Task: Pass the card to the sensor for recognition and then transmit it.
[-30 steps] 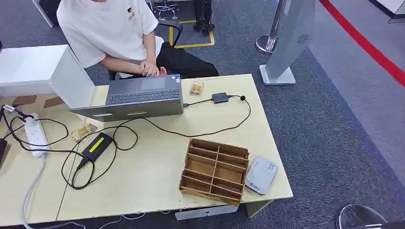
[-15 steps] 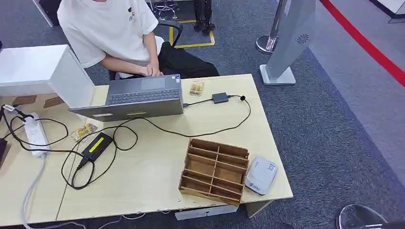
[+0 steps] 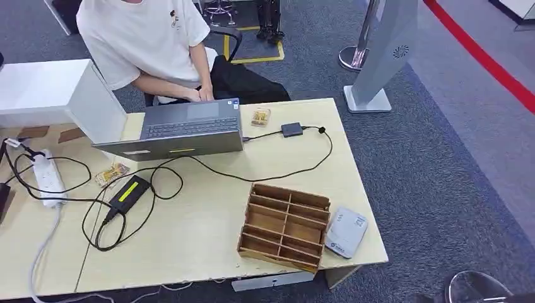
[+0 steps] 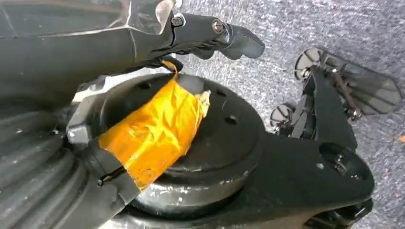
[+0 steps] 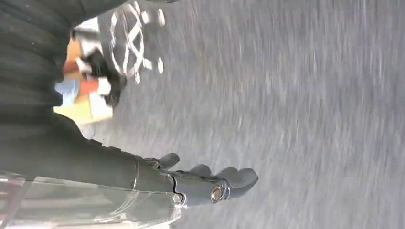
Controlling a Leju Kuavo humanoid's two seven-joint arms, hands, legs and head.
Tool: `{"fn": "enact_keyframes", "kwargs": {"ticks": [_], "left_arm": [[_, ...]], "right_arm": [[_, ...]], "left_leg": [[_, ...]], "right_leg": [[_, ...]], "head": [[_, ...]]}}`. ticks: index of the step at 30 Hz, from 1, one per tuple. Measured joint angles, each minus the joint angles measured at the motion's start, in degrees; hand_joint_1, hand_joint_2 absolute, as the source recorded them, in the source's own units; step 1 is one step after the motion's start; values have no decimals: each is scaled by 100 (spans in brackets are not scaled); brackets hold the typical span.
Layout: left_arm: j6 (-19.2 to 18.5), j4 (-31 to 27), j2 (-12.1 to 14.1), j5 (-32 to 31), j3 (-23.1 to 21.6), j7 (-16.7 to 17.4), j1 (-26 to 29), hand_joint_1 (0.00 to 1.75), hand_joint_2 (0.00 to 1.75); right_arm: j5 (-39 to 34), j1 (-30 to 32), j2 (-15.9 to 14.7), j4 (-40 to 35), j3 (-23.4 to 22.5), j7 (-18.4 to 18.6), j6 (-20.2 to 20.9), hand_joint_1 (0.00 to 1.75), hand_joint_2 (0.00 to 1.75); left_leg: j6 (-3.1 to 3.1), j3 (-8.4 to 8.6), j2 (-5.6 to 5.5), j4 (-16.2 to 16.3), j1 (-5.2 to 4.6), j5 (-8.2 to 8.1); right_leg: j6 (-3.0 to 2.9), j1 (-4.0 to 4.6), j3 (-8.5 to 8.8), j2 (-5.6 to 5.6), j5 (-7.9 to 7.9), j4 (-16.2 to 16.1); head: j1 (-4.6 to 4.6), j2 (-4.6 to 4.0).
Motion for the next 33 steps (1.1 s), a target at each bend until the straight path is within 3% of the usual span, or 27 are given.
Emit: {"fn": "enact_keyframes", "kwargs": {"ticks": [4, 14, 22, 30, 31, 32, 33], "left_arm": [[-57, 7, 0, -125, 57, 72, -32, 0, 175], [-105, 9, -50, -580, -90, 179, -67, 0, 175], [-426, 9, -11, -1371, -647, 129, -73, 0, 175], [-903, 55, -13, -2309, -1496, -153, -99, 0, 175], [-935, 55, -13, -2422, -1599, -205, -93, 0, 0], [-966, 55, -2, -2505, -1712, -247, -87, 0, 0], [-1029, 57, 4, -2648, -1818, -312, -80, 0, 175]], "right_arm": [[-79, 54, -561, 123, -2, -94, -191, 0, 175], [-700, 679, -418, 564, -179, -1434, -608, 0, 175], [-925, 670, -768, 778, -195, -2613, -946, 0, 175], [-625, -58, -1041, 853, 151, -3051, -1329, 0, 175], [-585, -148, -1065, 857, 226, -3067, -1375, 0, 175], [-551, -259, -1074, 857, 280, -3071, -1415, 0, 175], [-490, -376, -1102, 859, 378, -3071, -1480, 0, 175]], "left_leg": [[13, 13, 0, 1, -26, -8], [21, 26, -11, -16, -26, -15], [33, 27, -14, -16, -37, -21], [50, 35, -15, -12, -41, -11], [49, 34, -17, -12, -40, -11], [49, 34, -17, -12, -40, -11], [49, 35, -16, -13, -40, -10]], "right_leg": [[11, -20, -3, 7, -5, 0], [25, -31, 12, 1, -23, 2], [32, -41, 29, -2, -24, 1], [35, -45, 40, -16, -21, 1], [35, -43, 39, -19, -21, 2], [35, -43, 40, -19, -21, 2], [35, -43, 39, -17, -21, 3]], "head": [[-4, 0], [2, -2], [-4, -2], [0, 0], [0, -2], [0, -2], [2, 0]]}}
